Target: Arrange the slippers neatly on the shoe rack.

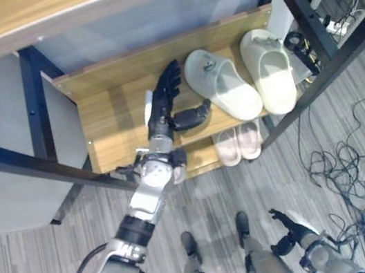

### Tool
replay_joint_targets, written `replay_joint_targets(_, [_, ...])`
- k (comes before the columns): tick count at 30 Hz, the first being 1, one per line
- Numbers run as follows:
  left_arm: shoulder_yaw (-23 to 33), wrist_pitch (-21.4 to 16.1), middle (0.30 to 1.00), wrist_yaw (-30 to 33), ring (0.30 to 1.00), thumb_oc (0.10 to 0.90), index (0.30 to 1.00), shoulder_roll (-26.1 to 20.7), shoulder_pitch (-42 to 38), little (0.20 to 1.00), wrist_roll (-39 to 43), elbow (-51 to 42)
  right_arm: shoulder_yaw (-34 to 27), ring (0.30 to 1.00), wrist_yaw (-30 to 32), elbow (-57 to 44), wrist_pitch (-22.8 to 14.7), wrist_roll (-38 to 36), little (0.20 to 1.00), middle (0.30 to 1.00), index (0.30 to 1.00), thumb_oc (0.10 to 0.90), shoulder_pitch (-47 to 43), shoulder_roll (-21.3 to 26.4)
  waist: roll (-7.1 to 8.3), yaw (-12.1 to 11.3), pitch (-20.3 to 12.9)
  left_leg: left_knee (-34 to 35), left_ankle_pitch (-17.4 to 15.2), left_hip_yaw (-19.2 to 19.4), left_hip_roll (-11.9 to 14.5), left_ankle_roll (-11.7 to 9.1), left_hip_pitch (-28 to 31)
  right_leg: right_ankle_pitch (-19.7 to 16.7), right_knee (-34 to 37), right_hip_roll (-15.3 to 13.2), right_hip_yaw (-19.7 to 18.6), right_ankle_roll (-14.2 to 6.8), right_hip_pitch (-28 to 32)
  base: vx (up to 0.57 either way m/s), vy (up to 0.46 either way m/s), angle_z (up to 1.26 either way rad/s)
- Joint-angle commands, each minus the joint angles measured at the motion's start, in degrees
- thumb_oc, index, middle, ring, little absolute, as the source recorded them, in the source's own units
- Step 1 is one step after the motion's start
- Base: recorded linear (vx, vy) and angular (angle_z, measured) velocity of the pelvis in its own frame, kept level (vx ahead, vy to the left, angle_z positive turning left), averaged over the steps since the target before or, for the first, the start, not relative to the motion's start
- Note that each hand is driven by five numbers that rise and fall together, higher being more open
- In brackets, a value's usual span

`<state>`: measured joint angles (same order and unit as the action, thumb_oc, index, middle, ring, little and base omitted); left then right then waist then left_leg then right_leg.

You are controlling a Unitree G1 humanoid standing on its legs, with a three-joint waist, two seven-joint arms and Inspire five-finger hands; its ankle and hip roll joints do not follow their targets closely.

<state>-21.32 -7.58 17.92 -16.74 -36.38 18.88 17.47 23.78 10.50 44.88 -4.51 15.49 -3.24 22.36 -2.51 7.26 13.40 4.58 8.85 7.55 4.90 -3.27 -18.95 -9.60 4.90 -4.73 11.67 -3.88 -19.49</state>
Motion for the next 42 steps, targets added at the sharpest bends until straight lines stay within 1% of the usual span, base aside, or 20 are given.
replay_joint_targets(1, [0.36,-5.61,0.900,-0.78,0.900,0.800,0.900,1.22,-5.52,0.900,-2.97,-1.92,0.77,0.900,0.90,-2.22,-0.84,-0.95,0.900,0.900,0.900,0.800,1.86,1.15,1.77,-0.72,-3.54,0.34,-2.48,-1.23,1.55,-3.83,-0.41,4.39,-0.58,-2.56,-1.78,-4.66,-2.93,0.00,0.000,0.00])
replay_joint_targets(5, [-0.28,-5.65,0.900,-0.83,0.900,0.800,0.900,1.91,-5.61,0.900,-2.62,-1.48,0.95,0.900,0.97,-2.47,-0.60,-0.87,0.900,0.900,0.900,0.800,1.70,1.33,1.79,-0.63,-3.21,0.31,-2.48,-1.01,1.55,-3.73,-0.53,4.22,-0.57,-2.56,-2.05,-4.73,-3.38,0.00,0.002,-0.01])
replay_joint_targets(15, [-2.44,-5.63,0.900,-0.88,0.900,0.800,0.900,3.99,-7.51,0.900,-2.03,0.54,0.88,0.900,1.22,-3.08,-0.65,-0.53,0.900,0.900,0.900,0.800,2.50,2.43,1.47,0.50,-2.61,0.17,-2.77,-0.08,1.52,-3.48,-0.35,4.15,-0.66,-2.54,-3.18,-4.76,-4.10,0.01,0.008,-0.07])
replay_joint_targets(25, [-4.24,-6.05,0.900,-0.25,0.900,0.800,0.900,5.58,-13.73,0.900,-1.18,3.11,0.90,0.900,0.96,-3.71,-1.09,-0.55,0.900,0.900,0.900,0.800,3.30,3.82,0.81,2.02,-2.89,0.23,-3.40,0.78,1.31,-3.35,0.35,4.18,-0.73,-2.54,-4.05,-4.81,-4.46,0.02,0.012,-0.07])
replay_joint_targets(29, [-4.52,-5.97,0.900,-0.26,0.900,0.800,0.900,5.63,-15.10,0.900,-1.24,3.90,0.65,0.900,0.94,-3.61,-1.24,-0.74,0.900,0.900,0.900,0.800,3.64,3.97,0.51,2.31,-2.99,0.25,-3.59,0.90,1.26,-3.31,0.55,4.26,-0.79,-2.53,-4.28,-4.77,-4.50,0.00,0.000,0.00])
replay_joint_targets(34, [-4.27,-6.01,0.900,-0.02,0.900,0.800,0.900,4.95,-15.60,0.900,-1.41,4.65,0.50,0.900,0.96,-2.94,-1.51,-0.92,0.900,0.900,0.900,0.800,4.12,3.74,0.47,2.39,-3.32,0.22,-3.75,0.84,1.28,-3.26,0.68,4.35,-0.78,-2.44,-4.23,-4.72,-4.35,0.00,0.000,0.00])
replay_joint_targets(42, [-3.36,-5.90,0.900,-0.89,0.900,0.800,0.900,3.29,-13.57,0.900,-1.69,2.80,0.25,0.900,0.57,-2.52,-1.81,-1.08,0.900,0.900,0.900,0.800,4.16,3.06,0.49,1.72,-3.76,0.13,-3.74,0.12,1.16,-3.31,0.85,4.77,-0.77,-2.38,-3.43,-4.64,-3.20,0.00,0.000,0.01])
